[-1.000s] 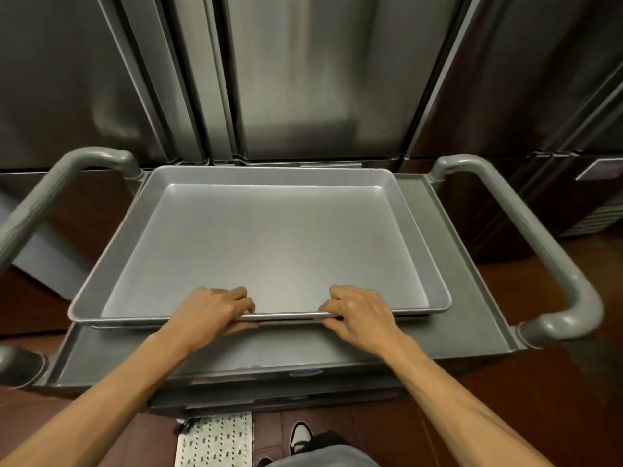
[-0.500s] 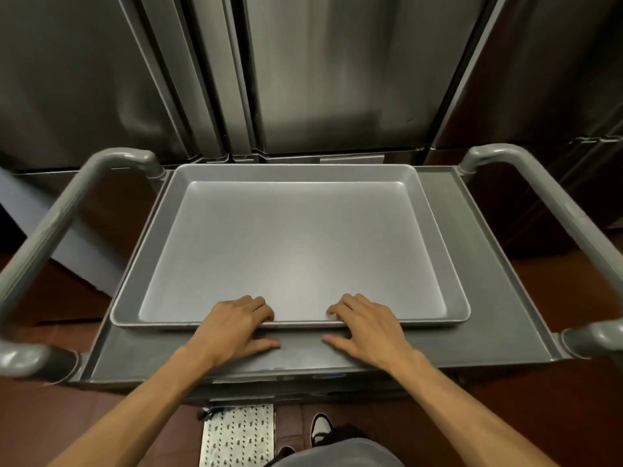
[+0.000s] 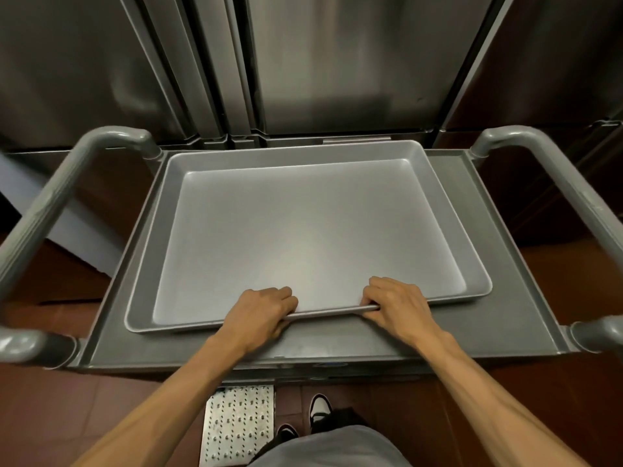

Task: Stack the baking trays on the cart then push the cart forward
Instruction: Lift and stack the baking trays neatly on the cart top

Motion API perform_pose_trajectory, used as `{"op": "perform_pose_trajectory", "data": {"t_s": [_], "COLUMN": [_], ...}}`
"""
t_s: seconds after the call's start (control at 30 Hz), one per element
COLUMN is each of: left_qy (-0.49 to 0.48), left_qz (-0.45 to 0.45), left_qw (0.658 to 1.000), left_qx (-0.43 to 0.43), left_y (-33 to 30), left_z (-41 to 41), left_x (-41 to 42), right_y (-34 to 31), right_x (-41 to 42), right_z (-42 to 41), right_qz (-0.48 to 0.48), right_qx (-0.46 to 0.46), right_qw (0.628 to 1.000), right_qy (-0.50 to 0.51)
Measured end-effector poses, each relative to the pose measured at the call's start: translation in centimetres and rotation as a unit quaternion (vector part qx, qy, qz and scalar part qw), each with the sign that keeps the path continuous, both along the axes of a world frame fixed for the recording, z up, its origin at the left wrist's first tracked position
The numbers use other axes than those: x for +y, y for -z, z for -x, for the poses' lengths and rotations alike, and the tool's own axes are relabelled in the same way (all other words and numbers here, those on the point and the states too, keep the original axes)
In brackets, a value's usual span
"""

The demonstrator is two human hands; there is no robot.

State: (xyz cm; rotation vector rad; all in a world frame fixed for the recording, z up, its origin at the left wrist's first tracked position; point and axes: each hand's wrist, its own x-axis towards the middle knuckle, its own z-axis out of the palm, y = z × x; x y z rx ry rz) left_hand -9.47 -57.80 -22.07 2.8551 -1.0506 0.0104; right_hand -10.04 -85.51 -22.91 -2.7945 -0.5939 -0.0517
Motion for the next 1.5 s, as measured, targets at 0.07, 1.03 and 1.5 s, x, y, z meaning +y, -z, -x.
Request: {"op": "perform_pose_trajectory", "data": {"t_s": [0.07,1.03,1.5], "left_qy": [0.001,0.074,0.029], "left_qz": [0.006,0.04,0.14], "left_qw": [1.0,0.996,0.985], "left_qx": [-0.001,-0.01,0.092], "left_y": [0.3,-0.8,-3.6], "left_z": [0.1,-1.1,-6.1], "left_x": [-0.6,3.2,6.5], "right_y": [0.0,0.1,-2.4], "right_x": [-0.6,4.3,7.8], "right_z": [0.0,0.6,0.0], "right_qz": [-0.002,-0.013,-0.198], "right_qx": [0.003,-0.013,0.077], "right_qw": [1.0,1.0,0.974], "right_qy": [0.0,-0.007,0.077]}}
